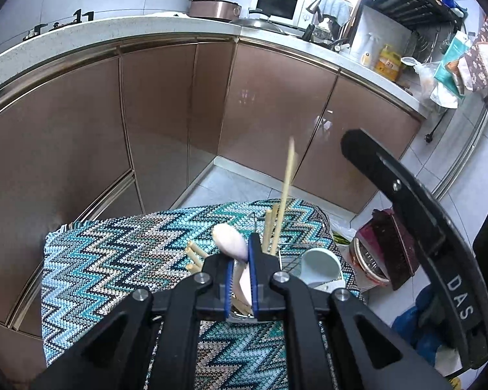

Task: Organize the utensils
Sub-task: 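Open both tools to drop the spoon and chopstick into the holder, then lift both tools away from the holder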

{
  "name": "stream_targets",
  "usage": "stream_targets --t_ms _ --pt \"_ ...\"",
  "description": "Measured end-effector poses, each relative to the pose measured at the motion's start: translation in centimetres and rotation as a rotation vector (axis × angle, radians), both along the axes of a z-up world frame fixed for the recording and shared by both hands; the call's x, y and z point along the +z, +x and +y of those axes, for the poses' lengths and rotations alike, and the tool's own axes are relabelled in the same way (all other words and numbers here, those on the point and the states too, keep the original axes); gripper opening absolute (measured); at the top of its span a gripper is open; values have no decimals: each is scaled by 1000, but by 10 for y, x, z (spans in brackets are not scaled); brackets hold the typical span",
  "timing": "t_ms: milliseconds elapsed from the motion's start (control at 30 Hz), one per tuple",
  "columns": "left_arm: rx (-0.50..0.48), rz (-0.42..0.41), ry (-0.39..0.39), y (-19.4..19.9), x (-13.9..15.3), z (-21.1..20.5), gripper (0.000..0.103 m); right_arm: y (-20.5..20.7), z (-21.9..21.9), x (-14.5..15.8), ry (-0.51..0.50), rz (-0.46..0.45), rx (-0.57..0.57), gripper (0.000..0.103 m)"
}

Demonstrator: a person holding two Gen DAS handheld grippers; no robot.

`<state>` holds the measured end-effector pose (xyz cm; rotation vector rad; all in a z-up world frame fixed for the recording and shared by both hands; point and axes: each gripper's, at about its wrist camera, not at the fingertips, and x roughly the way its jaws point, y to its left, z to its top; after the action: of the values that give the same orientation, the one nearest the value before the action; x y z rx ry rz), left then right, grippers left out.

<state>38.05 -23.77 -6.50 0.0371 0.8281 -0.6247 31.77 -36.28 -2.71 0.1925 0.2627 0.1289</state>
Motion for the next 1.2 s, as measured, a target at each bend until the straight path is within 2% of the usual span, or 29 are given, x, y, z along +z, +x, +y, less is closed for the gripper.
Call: stream_targets --t_ms 333,400,433,467,567,833,900,967,1100,1200 --pt "9 -1 8 -3 -5 4 11 -14 -1 -2 0 -2 -8 6" --pt "2 1 4 -5 -4 4 13 -22 -4 -3 2 2 -21 13" --pt "-1 0 1 -7 -3 5 15 -25 -5 -4 -1 4 -32 23" --pt "-1 -6 -1 -10 -1 6 23 -31 -7 -4 -1 5 -46 34" --pt "6 -38 -17 -20 10 10 44 -47 -12 -6 2 9 -77 44" --pt "28 -107 -70 -61 46 37 47 -95 -23 -3 4 28 -162 66" --pt "41 -138 -77 -74 53 46 52 -111 -24 1 9 23 -183 71" --pt "69 -188 -88 -92 61 61 59 -126 -21 7 -2 21 -204 81" --pt "121 -265 -103 -125 69 90 62 -157 -8 16 -42 10 -233 92" --pt "171 -335 -106 -154 72 115 69 -182 6 22 -82 4 -257 101"
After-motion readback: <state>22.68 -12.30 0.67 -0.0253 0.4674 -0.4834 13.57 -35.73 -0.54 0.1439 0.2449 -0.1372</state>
